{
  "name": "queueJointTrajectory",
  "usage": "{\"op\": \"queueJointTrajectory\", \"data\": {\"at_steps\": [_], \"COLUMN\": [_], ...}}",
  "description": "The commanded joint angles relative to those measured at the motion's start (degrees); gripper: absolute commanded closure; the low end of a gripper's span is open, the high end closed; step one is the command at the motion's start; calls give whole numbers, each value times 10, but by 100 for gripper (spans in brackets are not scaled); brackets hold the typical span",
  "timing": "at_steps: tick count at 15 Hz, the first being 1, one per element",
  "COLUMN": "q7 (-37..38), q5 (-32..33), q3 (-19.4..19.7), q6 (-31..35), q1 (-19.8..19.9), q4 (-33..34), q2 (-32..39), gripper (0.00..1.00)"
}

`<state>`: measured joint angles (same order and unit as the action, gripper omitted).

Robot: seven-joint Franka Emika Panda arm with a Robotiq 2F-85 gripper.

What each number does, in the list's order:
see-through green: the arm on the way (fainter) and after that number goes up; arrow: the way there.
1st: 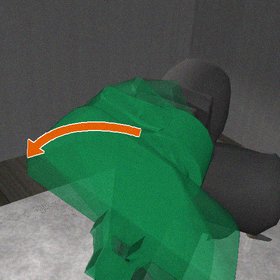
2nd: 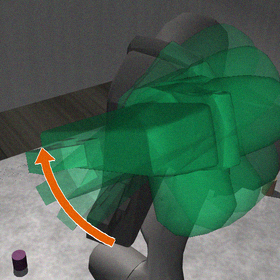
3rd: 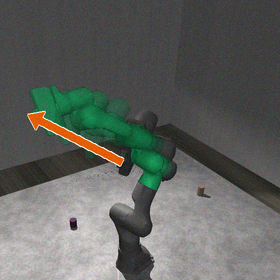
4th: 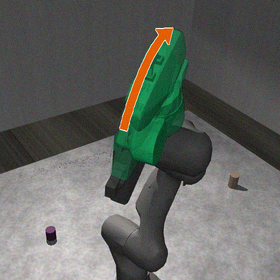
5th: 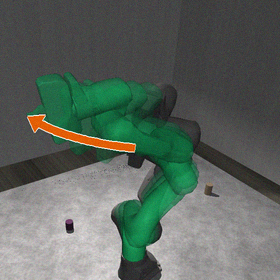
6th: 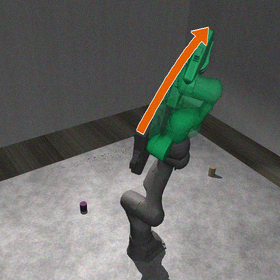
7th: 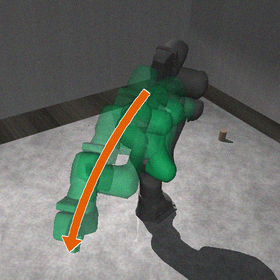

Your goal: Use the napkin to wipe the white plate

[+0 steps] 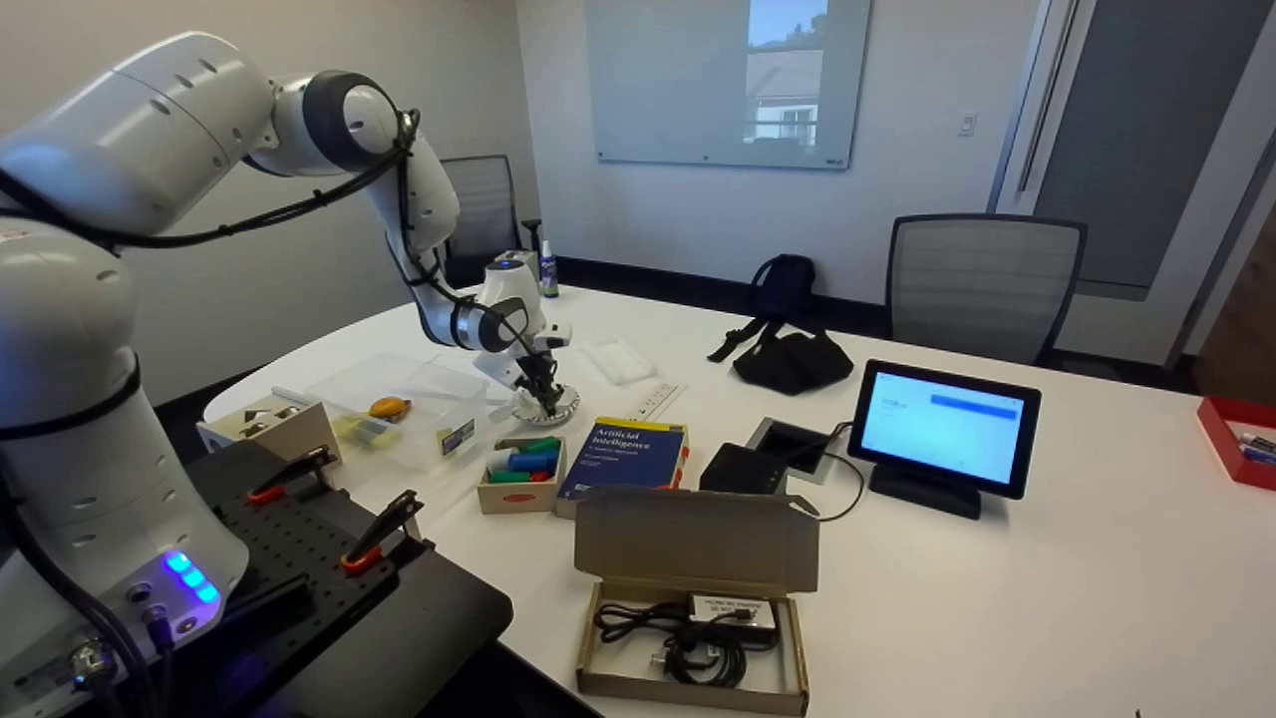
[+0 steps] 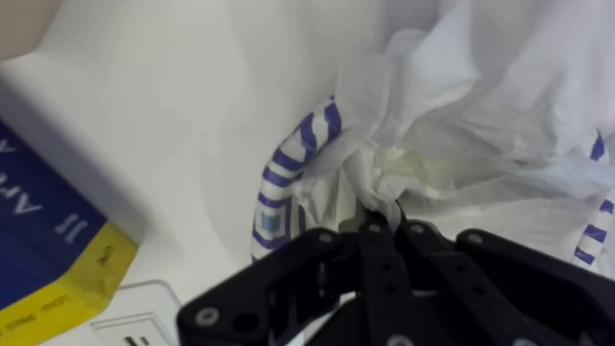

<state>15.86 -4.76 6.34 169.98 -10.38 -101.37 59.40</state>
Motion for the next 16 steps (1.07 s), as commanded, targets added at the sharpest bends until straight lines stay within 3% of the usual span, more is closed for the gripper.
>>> {"op": "queueJointTrajectory", "data": {"at_steps": [1,2,4,11,16], "q7": [42,39,4,-27,-45], "q5": [8,11,14,-4,-9], "q3": [83,85,40,-41,-77], "q6": [-37,-63,-125,-89,-82], "q1": [-78,-81,-41,30,60], "q4": [-14,-15,-8,-35,-40], "q2": [-7,-10,-22,-57,-68], "gripper": [99,99,99,99,99]}}
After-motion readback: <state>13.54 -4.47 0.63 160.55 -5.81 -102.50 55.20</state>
